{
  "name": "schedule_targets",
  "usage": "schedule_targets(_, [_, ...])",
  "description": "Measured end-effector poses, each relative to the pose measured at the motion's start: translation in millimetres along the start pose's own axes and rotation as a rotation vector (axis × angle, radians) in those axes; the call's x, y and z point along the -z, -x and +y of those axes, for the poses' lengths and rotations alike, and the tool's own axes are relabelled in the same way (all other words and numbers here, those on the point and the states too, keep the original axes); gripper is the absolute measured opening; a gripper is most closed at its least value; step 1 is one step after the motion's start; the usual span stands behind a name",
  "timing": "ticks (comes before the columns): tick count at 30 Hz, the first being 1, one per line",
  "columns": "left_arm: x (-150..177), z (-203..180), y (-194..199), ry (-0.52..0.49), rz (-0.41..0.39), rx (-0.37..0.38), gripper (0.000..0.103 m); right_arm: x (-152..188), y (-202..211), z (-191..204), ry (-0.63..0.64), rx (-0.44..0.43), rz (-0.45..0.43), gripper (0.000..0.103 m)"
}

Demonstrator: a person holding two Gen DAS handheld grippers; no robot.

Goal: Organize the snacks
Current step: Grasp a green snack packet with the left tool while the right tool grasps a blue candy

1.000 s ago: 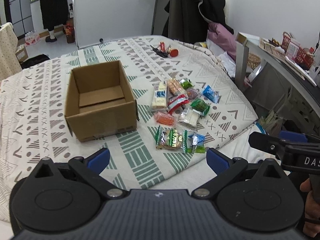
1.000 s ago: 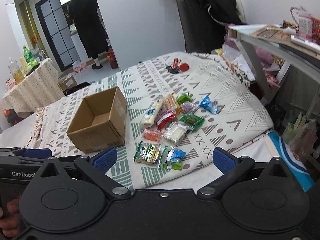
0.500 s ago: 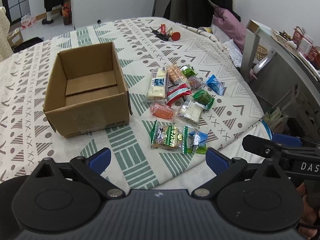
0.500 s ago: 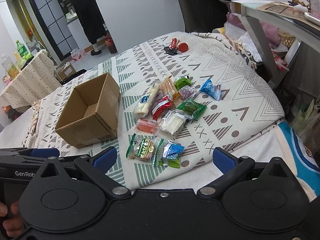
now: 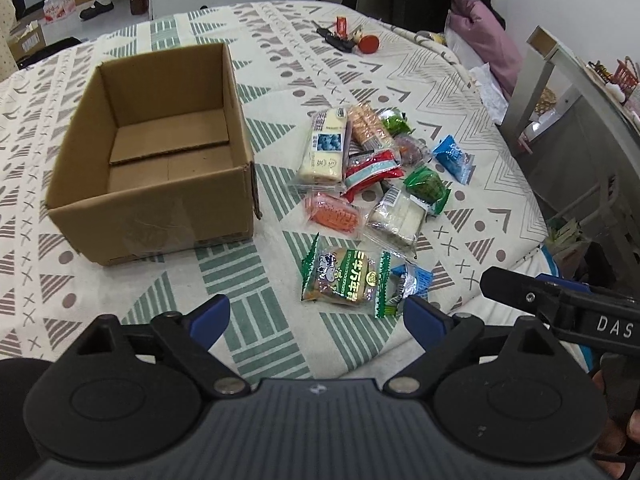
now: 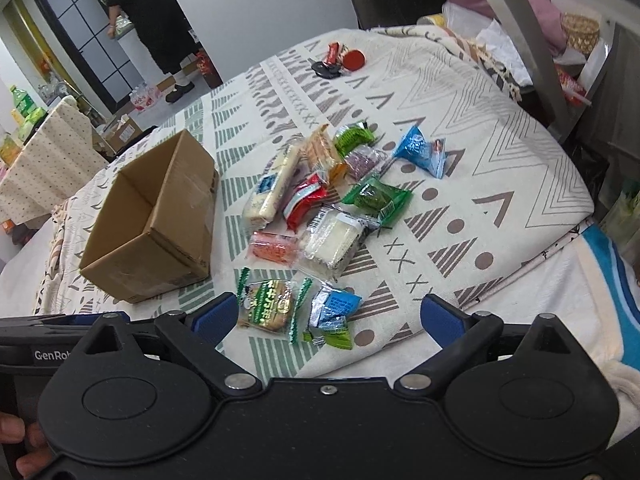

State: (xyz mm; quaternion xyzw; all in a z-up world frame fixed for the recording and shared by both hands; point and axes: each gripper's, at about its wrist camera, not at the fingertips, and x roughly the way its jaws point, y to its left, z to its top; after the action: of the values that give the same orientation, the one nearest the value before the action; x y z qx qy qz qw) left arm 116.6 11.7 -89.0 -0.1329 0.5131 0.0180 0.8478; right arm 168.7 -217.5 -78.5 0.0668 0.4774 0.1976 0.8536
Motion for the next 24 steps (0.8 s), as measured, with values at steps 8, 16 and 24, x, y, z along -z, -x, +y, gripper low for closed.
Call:
schedule_targets(8, [-10.1,0.5,-31.1,0.004,0.052,-0.005,0.078,-4.2,-30.6,-13.8,-0.028,-0.014,0.025,0.091])
schedule_targets(16, [-18.2,-0.9,-63.7,0.005,0.101,-0.02,0.065,-1.3,-54.6,-30.1,-0.098,-0.04,0.066,0.082])
schedule_targets(24, [-19.9,1.3,-90.6,0.018,0.149,-0.032,0.057,0.9,-73.7,-40.8,-0.174,-0.076,0.111,0.073])
